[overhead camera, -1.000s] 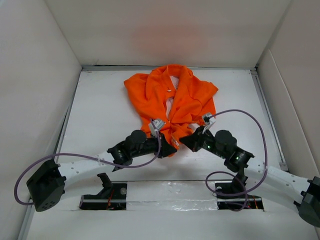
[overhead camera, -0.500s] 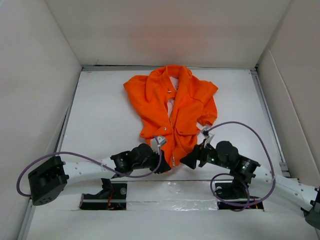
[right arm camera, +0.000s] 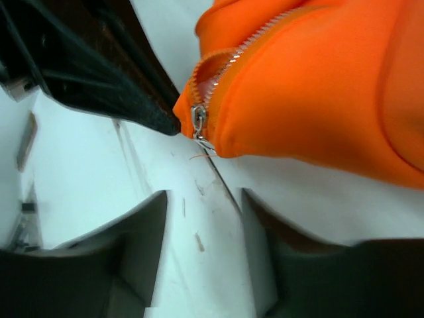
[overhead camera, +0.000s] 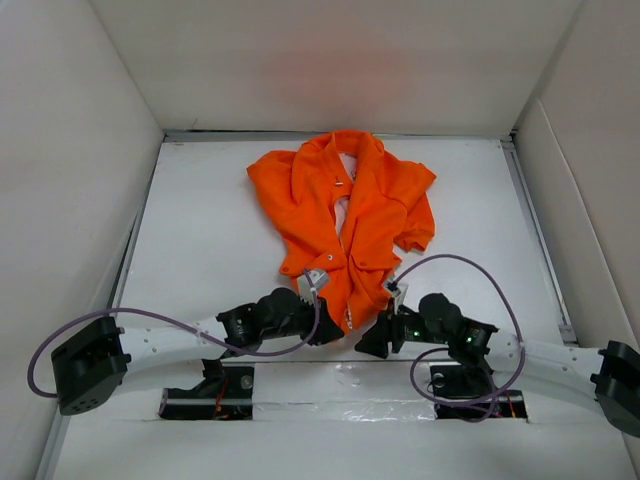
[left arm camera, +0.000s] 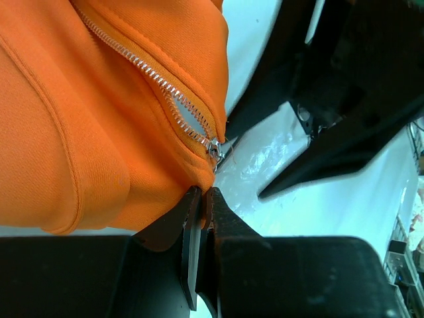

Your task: Zip up the jacket

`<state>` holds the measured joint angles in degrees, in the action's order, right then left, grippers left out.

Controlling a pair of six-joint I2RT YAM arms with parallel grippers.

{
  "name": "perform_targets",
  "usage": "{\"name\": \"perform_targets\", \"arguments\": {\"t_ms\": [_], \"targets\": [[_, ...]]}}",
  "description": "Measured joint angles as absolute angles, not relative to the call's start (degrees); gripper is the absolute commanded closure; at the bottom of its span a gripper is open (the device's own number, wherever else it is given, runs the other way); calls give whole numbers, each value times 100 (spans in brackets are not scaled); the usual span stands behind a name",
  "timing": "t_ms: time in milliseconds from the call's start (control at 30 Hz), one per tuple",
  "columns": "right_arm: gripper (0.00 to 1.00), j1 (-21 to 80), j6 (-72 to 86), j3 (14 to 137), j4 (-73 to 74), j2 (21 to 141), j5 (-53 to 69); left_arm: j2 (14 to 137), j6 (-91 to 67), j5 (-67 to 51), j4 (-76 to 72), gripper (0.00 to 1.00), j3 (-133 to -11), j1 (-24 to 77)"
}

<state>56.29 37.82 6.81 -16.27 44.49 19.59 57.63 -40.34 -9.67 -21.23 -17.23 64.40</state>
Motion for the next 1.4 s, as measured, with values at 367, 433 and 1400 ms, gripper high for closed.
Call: {"name": "perform_targets", "arguments": {"t_ms": [367, 433, 1400], "targets": [[26, 5749, 3382, 454, -3122, 4871, 1898, 5765, -4278, -1170, -2554, 100, -1619, 6440], [26, 5754, 3323, 454, -3212, 4954, 1870, 5767, -4324, -1212, -2637, 100, -1608, 6440], [94, 5784, 3242, 473, -3511, 5596, 1798, 5686, -4539, -1302, -2814, 100, -1472, 6440]]}}
